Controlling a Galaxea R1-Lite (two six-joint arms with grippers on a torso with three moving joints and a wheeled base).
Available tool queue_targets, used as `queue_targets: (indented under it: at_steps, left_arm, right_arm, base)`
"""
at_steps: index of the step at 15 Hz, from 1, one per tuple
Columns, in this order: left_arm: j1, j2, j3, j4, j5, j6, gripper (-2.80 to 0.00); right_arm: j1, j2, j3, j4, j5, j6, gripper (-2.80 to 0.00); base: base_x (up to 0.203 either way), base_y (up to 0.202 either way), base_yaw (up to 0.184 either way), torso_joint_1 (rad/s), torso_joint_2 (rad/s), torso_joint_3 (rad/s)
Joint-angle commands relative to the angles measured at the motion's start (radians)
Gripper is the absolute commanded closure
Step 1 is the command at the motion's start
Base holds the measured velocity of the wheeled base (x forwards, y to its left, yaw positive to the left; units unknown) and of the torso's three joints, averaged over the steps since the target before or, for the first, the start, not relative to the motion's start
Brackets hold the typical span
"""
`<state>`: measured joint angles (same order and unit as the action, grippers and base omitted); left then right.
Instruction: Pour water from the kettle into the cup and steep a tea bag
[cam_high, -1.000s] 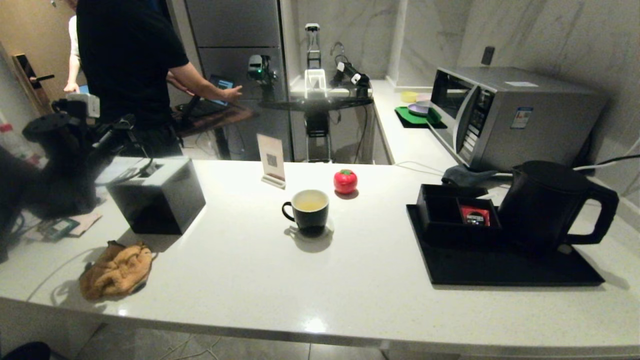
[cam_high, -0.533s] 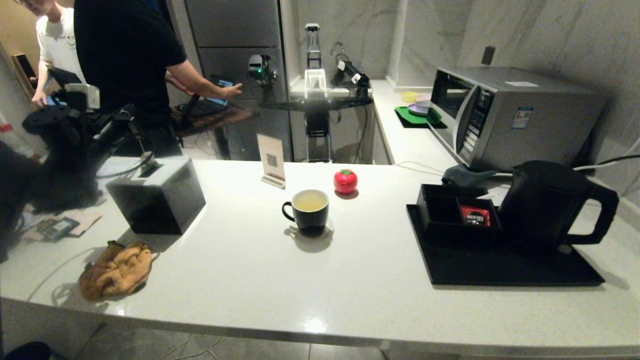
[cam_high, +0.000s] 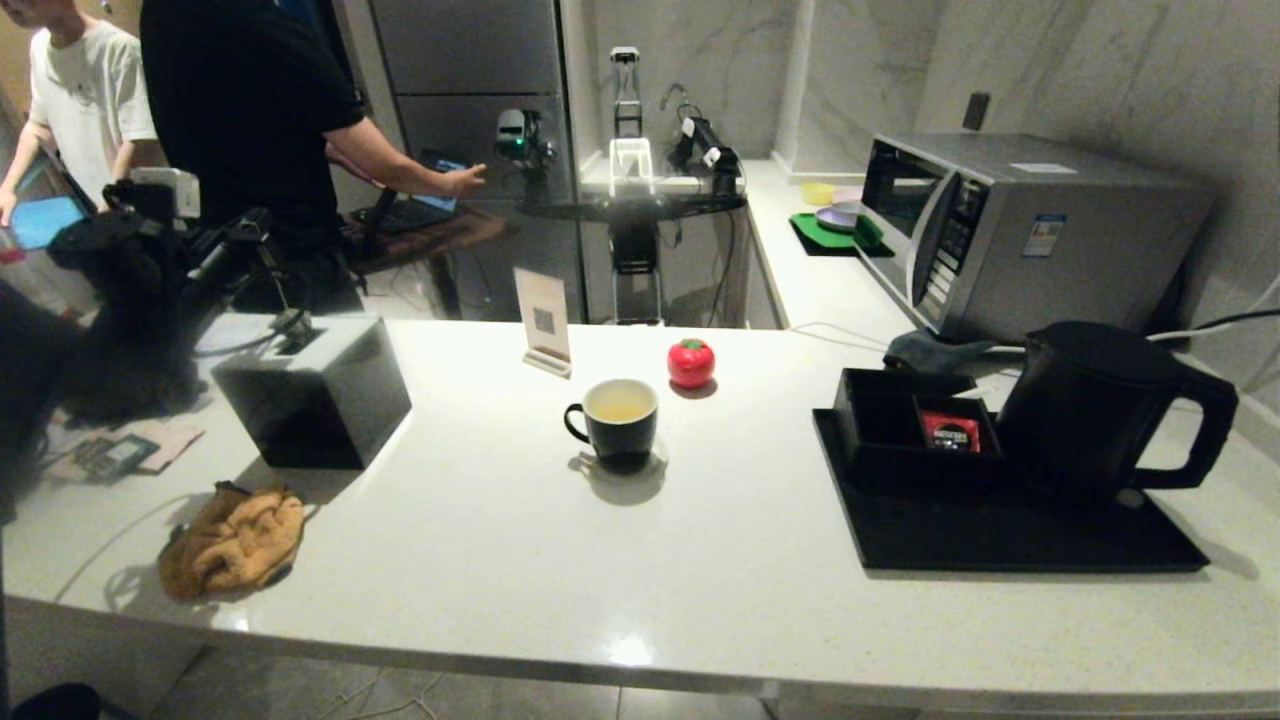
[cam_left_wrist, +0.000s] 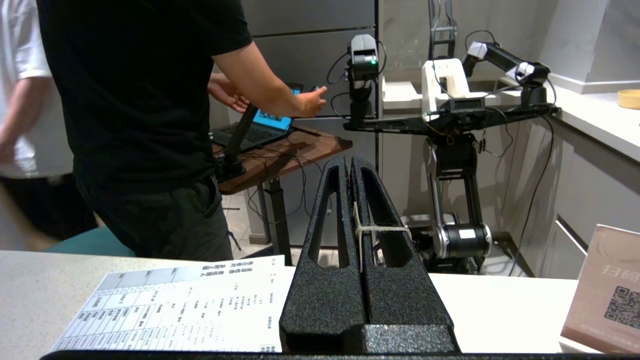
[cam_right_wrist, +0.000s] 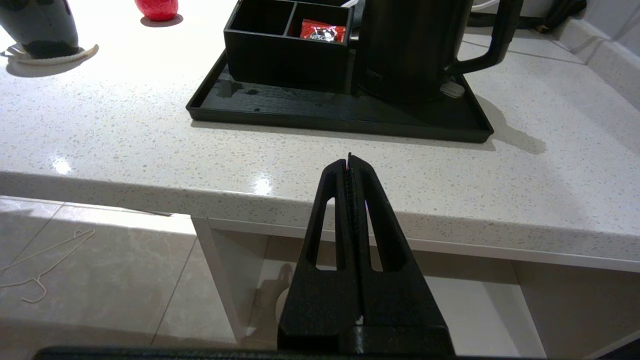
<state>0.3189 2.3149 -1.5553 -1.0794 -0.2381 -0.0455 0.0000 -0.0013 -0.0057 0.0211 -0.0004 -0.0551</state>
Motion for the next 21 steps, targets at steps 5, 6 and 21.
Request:
queue_targets:
  at_steps: [5,6,21]
  left_arm:
    - [0.000,0.001,0.006,-0.007,-0.004,-0.001,0.00]
    - [0.000,0.001,0.009,-0.007,-0.006,0.000,0.00]
    - [-0.021,0.008,0.040,-0.074,-0.010,-0.002,0.00]
  right_arm:
    - [0.000,0.001,0.000,0.000,0.000,0.000,0.00]
    - [0.000,0.001,0.000,0.000,0.000,0.000,0.00]
    - [0.000,0.001,0.000,0.000,0.000,0.000,0.00]
  base:
    - [0.000,0.000,0.000,0.000,0.00,0.000]
    - [0.000,0.000,0.000,0.000,0.00,0.000]
    - [0.000,0.000,0.000,0.000,0.00,0.000]
